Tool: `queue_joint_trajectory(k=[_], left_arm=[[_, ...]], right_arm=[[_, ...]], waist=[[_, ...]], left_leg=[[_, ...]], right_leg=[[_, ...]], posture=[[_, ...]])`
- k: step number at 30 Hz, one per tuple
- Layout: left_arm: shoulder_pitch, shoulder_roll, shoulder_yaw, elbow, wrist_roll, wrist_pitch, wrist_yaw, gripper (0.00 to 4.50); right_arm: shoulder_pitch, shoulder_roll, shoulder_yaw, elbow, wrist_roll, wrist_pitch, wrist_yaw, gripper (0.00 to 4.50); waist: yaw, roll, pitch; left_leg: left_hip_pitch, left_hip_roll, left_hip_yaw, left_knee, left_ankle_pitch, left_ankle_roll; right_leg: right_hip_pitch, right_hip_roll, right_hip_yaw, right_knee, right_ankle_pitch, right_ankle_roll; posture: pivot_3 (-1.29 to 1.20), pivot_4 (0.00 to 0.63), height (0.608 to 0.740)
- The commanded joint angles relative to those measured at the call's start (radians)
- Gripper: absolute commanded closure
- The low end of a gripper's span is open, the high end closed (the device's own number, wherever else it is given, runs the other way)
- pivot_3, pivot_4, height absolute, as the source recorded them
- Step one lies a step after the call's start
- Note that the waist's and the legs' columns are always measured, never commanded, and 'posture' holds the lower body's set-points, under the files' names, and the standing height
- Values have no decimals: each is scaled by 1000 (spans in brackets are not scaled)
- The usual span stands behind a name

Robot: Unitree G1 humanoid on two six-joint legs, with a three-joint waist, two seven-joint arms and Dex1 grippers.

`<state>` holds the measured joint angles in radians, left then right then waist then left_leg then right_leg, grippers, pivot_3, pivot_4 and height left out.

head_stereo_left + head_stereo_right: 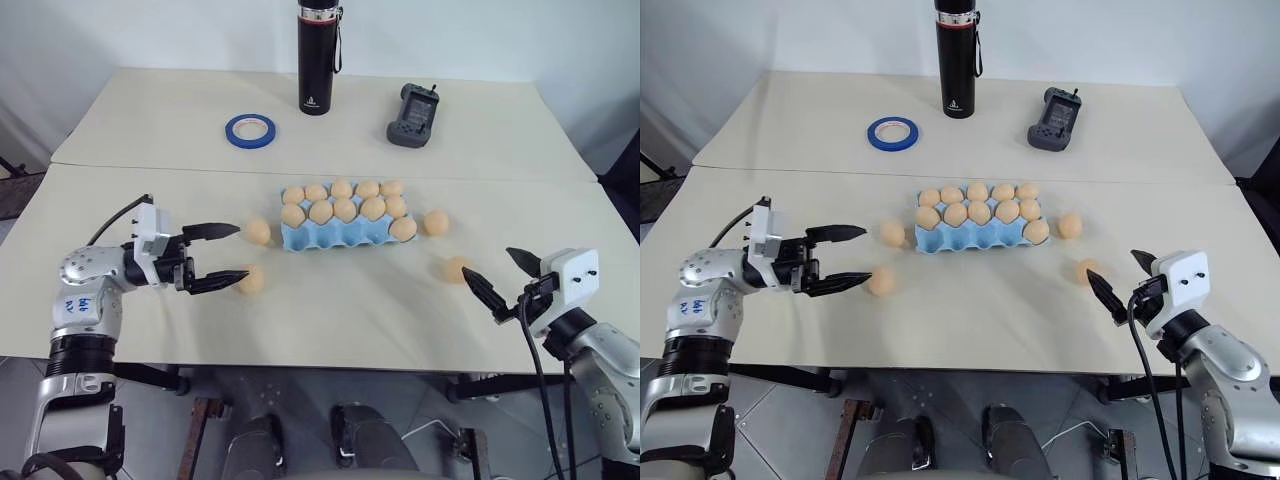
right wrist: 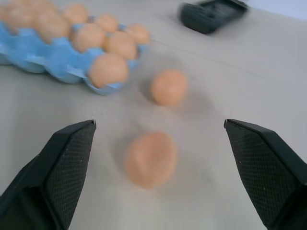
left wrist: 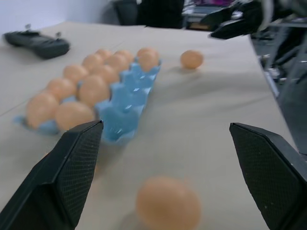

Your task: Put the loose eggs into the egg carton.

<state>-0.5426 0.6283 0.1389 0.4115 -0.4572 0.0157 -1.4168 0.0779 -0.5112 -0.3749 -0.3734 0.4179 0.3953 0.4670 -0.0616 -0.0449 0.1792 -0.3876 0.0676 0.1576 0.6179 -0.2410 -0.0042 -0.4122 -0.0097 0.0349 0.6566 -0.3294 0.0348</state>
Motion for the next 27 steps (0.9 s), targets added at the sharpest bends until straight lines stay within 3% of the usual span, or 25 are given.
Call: queue_joint_trajectory(k=[1, 10, 21, 24, 27], left_arm=[[-32, -11, -5, 11, -6, -18, -23, 15], [-36, -26, -8, 4, -7, -26, -22, 15], [-10, -22, 5, -17, -9, -33, 14, 15], [-8, -23, 4, -17, -9, -36, 21, 0], [-6, -25, 6, -17, -11, -39, 28, 0]], right_arm=[[-44, 40, 7, 43, -36, -18, -76, 0], [-168, 120, 66, 231, -92, -89, -120, 0], [-178, 130, 115, 292, -124, -96, -120, 0], [-174, 126, 118, 296, -140, -104, -125, 553], [-172, 133, 109, 285, -144, -129, -133, 1562]], waist=[[-1, 0, 0], [1, 0, 0], [1, 1, 0], [1, 1, 0], [1, 1, 0]], left_leg=[[0, 0, 0, 0, 0, 0], [0, 0, 0, 0, 1, 1], [0, 0, 0, 0, 1, 1], [0, 0, 0, 0, 2, 1], [0, 0, 0, 0, 2, 1]], right_leg=[[0, 0, 0, 0, 0, 0], [-1, 0, 0, 1, 0, 0], [-1, 0, 0, 1, 0, 0], [-1, 0, 0, 2, 0, 0], [-1, 0, 0, 2, 0, 0]], posture=[[0, 150, 740], [0, 150, 740], [0, 150, 740], [0, 150, 740], [0, 150, 740]])
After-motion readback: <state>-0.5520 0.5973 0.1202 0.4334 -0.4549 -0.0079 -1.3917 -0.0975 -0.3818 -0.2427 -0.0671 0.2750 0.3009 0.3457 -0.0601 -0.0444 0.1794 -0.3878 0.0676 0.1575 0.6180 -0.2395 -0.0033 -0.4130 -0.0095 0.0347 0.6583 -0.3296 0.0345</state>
